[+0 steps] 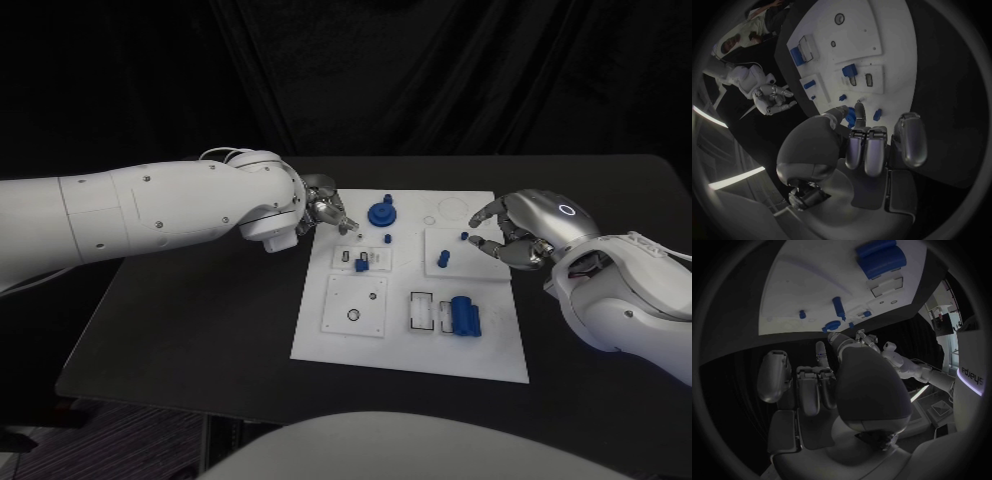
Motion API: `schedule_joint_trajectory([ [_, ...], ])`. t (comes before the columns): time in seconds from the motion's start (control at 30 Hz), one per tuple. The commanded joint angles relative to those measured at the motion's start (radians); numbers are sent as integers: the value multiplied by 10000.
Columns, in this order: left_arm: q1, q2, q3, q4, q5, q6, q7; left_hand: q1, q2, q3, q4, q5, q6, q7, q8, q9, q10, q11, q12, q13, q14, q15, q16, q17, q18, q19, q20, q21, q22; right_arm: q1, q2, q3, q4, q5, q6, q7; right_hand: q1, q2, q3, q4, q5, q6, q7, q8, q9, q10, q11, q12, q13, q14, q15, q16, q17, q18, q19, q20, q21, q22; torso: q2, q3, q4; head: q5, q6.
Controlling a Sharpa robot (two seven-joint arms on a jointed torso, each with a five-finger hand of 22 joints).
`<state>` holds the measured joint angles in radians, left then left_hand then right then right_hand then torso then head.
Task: Assemble the parts on the task board
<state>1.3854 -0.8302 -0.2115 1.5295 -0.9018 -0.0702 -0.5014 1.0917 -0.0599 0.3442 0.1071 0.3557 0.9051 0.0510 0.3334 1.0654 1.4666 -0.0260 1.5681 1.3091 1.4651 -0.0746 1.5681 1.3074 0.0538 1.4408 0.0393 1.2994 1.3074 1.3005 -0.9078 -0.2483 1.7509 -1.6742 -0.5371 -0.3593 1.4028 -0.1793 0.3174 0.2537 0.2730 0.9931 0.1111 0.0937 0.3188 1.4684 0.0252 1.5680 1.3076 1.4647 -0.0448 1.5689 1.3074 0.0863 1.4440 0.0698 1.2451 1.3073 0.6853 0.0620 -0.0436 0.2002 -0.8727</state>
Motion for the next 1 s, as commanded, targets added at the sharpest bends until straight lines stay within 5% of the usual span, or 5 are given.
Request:
schedule_joint_trajectory([
  [0.03,-19,-348,6,291,1316,-1319,1226,403,-23,305,-339,417,-468,64,159,125,1042,105,27,2617,1057,82,26,2634,98,57,32,-66,1664,-19,165,9,91,-370,-643,469,54,-157,-86,-30,-27,-76,17,-72,-33,1024,68,28,2632,1061,88,19,2634,-213,123,1,231,1778,-2,-15,-2,46,1],
  [0.3,-20,-1079,5,796,2137,-1659,2155,525,-307,3504,-2652,-1837,-1195,538,632,-467,1042,525,27,2617,1057,352,26,2634,75,114,282,18,1795,-22,943,11,52,-568,-556,554,282,-235,-139,-161,45,-66,49,-124,-85,1024,106,28,2632,1061,127,19,2634,-358,419,36,968,1977,-12,-13,43,25,1],
  [0.43,-29,-1215,5,876,2267,-1312,2327,554,-376,4350,-3377,-2318,-2076,759,690,-672,1042,688,27,2617,1057,512,26,2634,149,-88,407,-364,1692,-35,1421,11,-90,-602,-368,499,380,-231,-136,-222,142,-103,68,-168,-118,1024,122,28,2632,1061,143,19,2634,-395,494,49,1164,2026,5,-22,53,1,1],
  [0.8,-75,-1401,5,1019,2346,-837,2588,897,-372,4054,-3762,-2848,-3172,1019,908,-1220,1042,928,27,2617,1057,780,26,2634,183,-181,661,-551,1640,-157,2598,15,-698,-731,258,174,402,-262,-187,-255,98,-237,121,-261,-191,1024,168,28,2632,1061,180,19,2634,-418,537,77,1296,2055,135,-155,256,-230,1],
  [1.0,-98,-1456,5,1061,2350,-688,2559,789,-338,2165,-3314,-2220,-3404,1069,1349,-1775,1042,1005,27,2617,1057,890,26,2634,161,-90,786,-464,1663,-280,3090,22,-1107,-769,461,94,254,-263,-319,-166,-156,-282,144,-266,-254,1024,198,28,2632,1061,214,19,2634,-431,557,111,1377,2070,262,-230,399,-397,1],
])
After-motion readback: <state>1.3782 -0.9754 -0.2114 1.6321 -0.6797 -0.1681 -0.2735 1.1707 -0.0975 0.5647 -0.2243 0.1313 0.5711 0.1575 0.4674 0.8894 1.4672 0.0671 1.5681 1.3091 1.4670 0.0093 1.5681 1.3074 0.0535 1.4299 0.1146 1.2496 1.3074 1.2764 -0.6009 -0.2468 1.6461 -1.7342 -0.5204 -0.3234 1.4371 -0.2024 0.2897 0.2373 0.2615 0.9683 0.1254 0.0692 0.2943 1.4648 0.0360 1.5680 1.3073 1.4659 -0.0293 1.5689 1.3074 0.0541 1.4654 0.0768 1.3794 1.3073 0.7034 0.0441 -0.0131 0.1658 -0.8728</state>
